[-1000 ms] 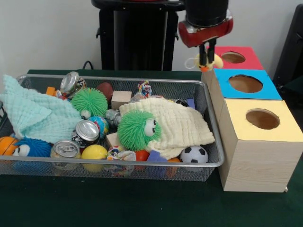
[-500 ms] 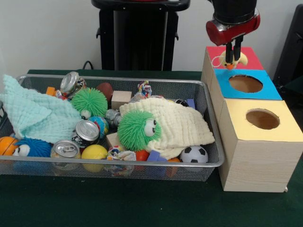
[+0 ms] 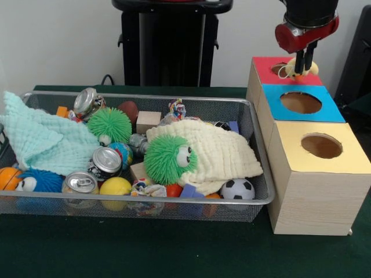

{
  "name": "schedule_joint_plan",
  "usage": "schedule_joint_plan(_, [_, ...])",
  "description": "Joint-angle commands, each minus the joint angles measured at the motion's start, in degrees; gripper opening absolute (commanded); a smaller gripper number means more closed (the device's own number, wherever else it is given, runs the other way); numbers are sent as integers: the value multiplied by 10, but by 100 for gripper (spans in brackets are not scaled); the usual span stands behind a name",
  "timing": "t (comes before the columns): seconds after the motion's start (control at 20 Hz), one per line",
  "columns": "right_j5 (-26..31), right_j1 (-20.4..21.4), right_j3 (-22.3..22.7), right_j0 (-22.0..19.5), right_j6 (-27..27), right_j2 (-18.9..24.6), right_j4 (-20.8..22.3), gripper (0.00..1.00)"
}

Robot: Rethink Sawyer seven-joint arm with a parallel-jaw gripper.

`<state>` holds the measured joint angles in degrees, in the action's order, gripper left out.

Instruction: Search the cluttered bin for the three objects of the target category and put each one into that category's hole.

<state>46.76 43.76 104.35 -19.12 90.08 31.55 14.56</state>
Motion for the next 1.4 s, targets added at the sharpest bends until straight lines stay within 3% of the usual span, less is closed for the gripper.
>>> schedule_joint_plan(0.05, [51, -50, -5, 14, 62, -34, -5, 0])
schedule_joint_plan(0.35, [76, -73, -26, 38, 58, -61, 12, 0])
schedule_joint_plan(0.85, [124, -74, -41, 58, 50, -85, 27, 0])
schedule_joint_plan(1.4, [99, -73, -47, 73, 48, -103, 31, 0])
